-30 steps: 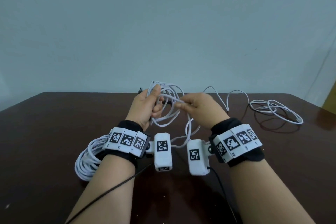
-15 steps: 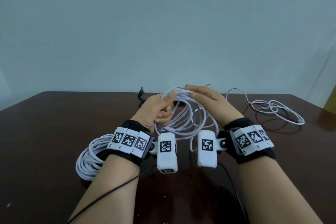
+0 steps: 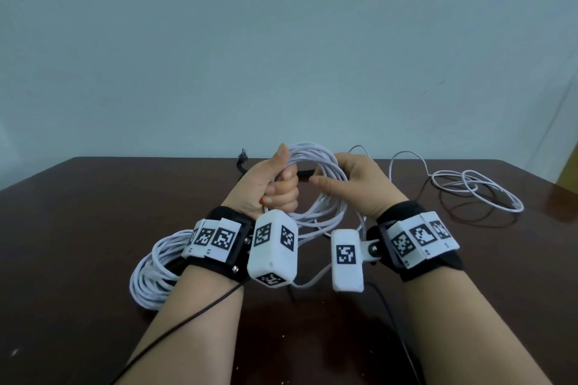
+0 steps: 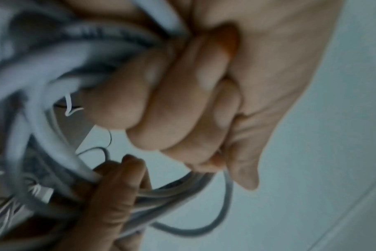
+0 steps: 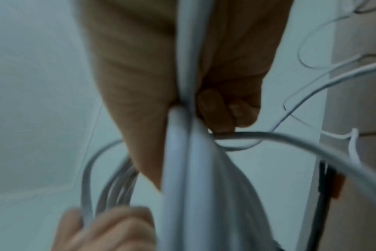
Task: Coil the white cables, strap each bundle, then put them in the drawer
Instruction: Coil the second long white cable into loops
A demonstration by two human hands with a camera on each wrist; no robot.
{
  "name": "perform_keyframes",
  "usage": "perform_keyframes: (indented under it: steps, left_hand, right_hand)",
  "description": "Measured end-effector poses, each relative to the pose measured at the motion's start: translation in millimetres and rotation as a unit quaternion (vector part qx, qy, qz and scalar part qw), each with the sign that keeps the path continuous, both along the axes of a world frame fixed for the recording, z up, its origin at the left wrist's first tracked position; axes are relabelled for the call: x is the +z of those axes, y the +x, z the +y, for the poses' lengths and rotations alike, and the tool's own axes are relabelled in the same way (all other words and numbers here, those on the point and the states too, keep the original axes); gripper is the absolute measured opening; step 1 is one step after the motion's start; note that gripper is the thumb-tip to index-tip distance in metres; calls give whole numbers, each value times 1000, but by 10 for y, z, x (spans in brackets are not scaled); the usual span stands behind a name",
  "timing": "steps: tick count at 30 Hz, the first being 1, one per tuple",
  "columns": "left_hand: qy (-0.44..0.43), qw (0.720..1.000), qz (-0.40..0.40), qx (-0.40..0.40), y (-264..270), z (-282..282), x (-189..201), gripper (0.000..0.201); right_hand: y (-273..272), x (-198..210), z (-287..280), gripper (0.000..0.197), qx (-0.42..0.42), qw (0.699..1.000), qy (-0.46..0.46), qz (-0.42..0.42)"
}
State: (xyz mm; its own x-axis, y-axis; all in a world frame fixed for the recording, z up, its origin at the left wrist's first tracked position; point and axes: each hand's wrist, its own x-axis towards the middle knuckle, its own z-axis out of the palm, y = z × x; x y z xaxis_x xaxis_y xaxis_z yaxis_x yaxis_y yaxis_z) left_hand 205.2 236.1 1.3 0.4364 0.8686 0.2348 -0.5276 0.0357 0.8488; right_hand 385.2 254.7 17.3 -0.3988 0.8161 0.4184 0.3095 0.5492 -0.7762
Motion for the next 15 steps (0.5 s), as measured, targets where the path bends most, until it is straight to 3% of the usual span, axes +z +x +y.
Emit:
perform_keyframes:
  steps: [2,5,8,9,11,13,15]
  left_hand:
    - [-1,999,-10,45,19,39,-16,50]
    - [30,994,4,104,67,53,-47,58]
    - [42,986,39,158,89,59,-30,46]
    - [35,983,39,178,68,71,-25,43]
    - [-1,978,-14,210,-23,121,-23,40]
    - [-51,967,-89,235,-150,155,-14,42]
    - [-85,952,-155,250,-264,157,4,44]
  right_hand:
    - [-70,-41,30,24,-65,996,58,-31]
    - [-138,-89,55,30,-135,983,101,-72]
    - [-113,-89,63,29,-139,986,74,-51]
    - [-92,-75,54,37,-120,991,48,-37]
    - [-38,-45,43,69,-70,997,5,-37]
    - [-11,-47,38,86,-44,994,-11,-103]
    - [-11,-80,71,65,-36,989,-2,-146]
